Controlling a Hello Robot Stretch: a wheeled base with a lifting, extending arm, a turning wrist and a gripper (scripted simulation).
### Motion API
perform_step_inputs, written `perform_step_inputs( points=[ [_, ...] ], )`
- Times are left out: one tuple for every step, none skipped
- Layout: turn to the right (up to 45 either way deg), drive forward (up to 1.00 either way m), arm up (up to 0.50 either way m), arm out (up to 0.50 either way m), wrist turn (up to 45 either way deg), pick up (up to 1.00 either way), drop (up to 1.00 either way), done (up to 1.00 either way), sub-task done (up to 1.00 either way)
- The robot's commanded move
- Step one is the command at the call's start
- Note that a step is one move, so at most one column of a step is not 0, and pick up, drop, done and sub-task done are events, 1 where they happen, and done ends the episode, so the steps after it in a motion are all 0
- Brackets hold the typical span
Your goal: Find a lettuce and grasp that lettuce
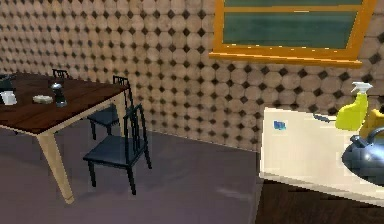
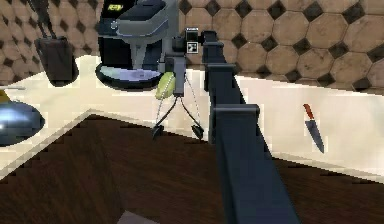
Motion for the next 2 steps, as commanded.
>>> perform_step_inputs(
  points=[
    [0.0,0.0,0.0,0.0,45.0,0.0,0.0,0.0,0.0],
    [0.0,0.0,0.0,0.0,45.0,0.0,0.0,0.0,0.0]
  ],
)
